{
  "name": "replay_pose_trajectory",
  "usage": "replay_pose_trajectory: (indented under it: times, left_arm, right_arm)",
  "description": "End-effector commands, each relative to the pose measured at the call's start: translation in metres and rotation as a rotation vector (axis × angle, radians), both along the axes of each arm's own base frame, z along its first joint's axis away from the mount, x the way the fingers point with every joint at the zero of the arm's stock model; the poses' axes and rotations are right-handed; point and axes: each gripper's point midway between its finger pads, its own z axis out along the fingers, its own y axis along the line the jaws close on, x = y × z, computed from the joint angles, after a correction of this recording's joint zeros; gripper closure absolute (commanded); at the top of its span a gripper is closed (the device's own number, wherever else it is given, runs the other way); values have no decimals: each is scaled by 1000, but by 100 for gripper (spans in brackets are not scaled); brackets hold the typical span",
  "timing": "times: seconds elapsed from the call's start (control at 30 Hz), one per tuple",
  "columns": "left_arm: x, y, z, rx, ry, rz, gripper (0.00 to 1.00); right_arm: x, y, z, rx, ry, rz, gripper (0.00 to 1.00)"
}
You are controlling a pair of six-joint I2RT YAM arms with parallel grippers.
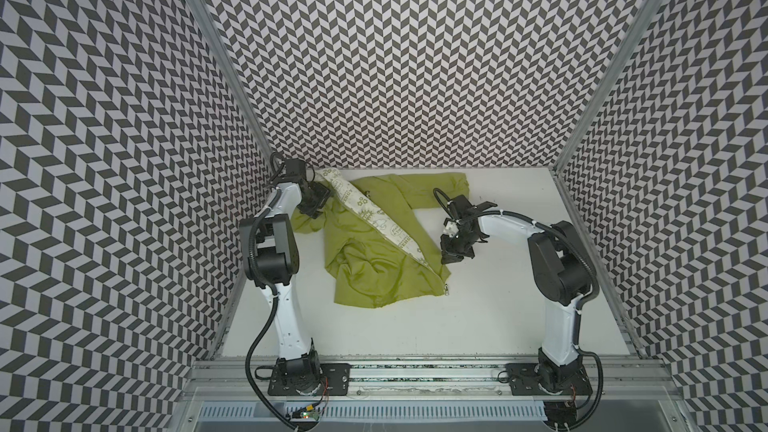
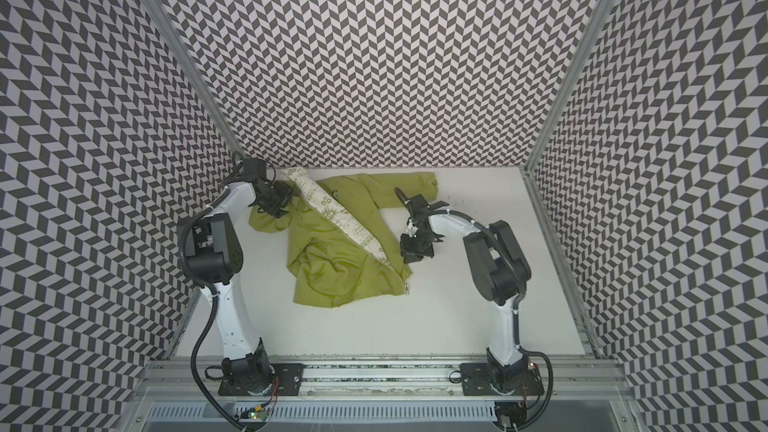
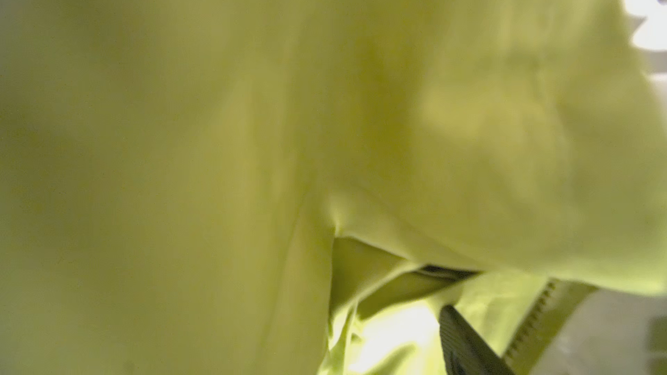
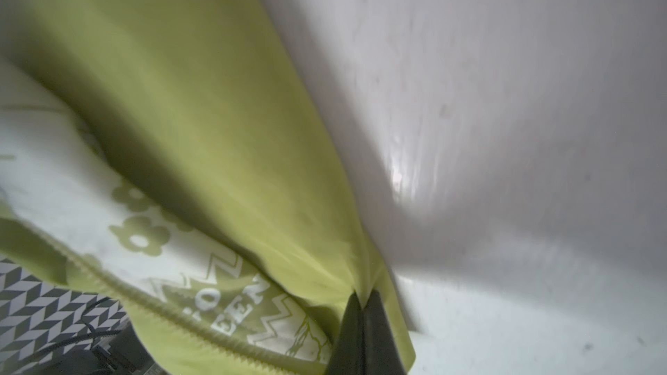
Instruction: Zip up the jacket
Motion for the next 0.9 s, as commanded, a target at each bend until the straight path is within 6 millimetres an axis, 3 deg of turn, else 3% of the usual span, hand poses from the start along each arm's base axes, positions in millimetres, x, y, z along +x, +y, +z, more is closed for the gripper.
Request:
replay_pose_trajectory:
  times: [0.0,0.23,0.4,0.43,0.53,0.63,0.73,0.87]
  left_arm:
    - [19,-52,5,-12,-29,-144,32]
    - [60,-156,4,-117,-91,-336,29]
    - [71,-207,21,-212,-154,-405,24]
    - [70,-212,28,-211,-170,-416,23]
    - [62,-211,54,-178,-205,-424,19]
    - [48,-194,77,-128,-216,-404,14]
    - [28,-170,99,-57,-211,-381,12]
    - [-12,-138,118,76,-159,-362,11]
  right_arm:
    - [-18,-11,12,-22,-32,26,100]
    - [-62,-14,20,-11,-16,31,100]
    - [-85,-11,23,-22,4,36,100]
    - [-85,-16,25,-43,-2,25,92]
    - [-73,-26,43,-83,-58,10,63]
    - [-52,-32,69,-116,-136,-1,41]
    - [-29,-29,95,-129,-212,6,29]
    - [-1,-14,113,-105,-266,22,27]
